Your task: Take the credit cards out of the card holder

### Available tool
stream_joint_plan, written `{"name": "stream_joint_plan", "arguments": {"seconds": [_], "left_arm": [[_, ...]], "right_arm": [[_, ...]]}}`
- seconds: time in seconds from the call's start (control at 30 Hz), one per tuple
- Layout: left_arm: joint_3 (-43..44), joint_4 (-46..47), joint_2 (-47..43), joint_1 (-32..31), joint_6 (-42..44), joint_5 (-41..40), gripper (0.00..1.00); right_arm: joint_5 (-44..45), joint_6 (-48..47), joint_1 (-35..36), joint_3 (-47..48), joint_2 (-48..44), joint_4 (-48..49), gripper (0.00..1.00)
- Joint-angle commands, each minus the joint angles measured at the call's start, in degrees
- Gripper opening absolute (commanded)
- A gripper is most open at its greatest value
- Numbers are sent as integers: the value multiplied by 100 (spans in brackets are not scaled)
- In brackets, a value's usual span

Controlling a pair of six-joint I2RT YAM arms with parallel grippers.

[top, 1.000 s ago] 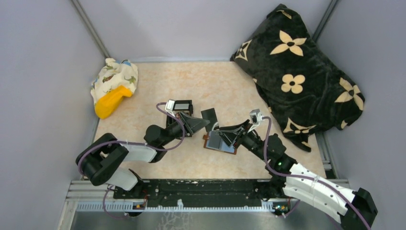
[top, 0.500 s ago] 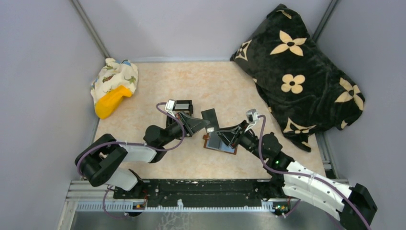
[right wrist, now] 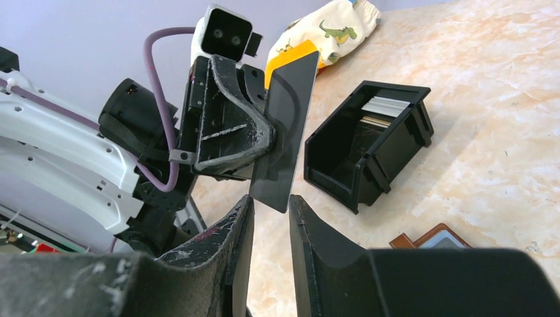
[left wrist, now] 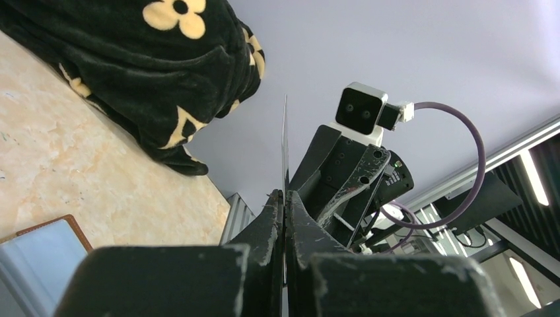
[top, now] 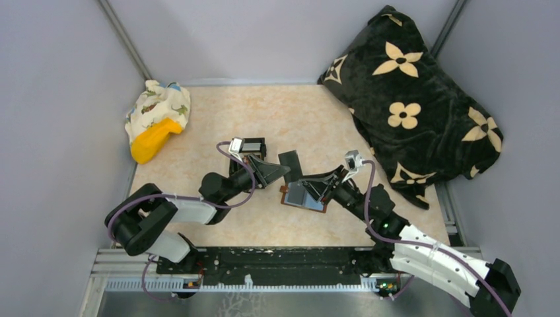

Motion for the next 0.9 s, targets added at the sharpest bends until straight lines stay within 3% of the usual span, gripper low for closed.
{"name": "stream_joint_plan", "arguments": {"seconds": [0.0, 0.1, 0.23, 0.43, 0.47, 0.5, 0.57, 0.63, 0.67, 0.77, 0.87], "left_arm": [[51, 1631, 68, -40, -18, 56, 0], [22, 1628, 59, -59, -23, 83, 0], [29, 1630, 28, -68, -2, 92, 0], [-7, 1629, 40, -68, 55, 153, 2], [-32, 1631, 41, -68, 82, 153, 9], [-74, 1631, 41, -64, 104, 137, 24], [-225, 1624, -2, -23, 97, 3, 62], [-480, 1628, -118, 140, -60, -75, 91], [-661, 1593, -235, 252, -86, -82, 98], [-1305, 1202, -920, 616, -31, -255, 99], [-1556, 94, -1979, 852, 309, -240, 99]], "right_arm": [[108, 21, 47, 81, -71, 300, 27], [109, 44, 44, 94, 59, 404, 22], [72, 85, 45, 104, 243, 566, 0], [195, 9, 40, 112, 76, 456, 0], [243, -31, 46, 117, 7, 385, 0], [286, -81, 45, 141, -77, 256, 0], [401, -320, 36, 310, -232, -292, 0], [553, -649, 32, 568, -343, -799, 0], [580, -817, 23, 760, -367, -1012, 0], [516, -1408, -77, 1225, -191, -1586, 0], [-150, -1912, -354, 1670, 247, -1856, 0]]}}
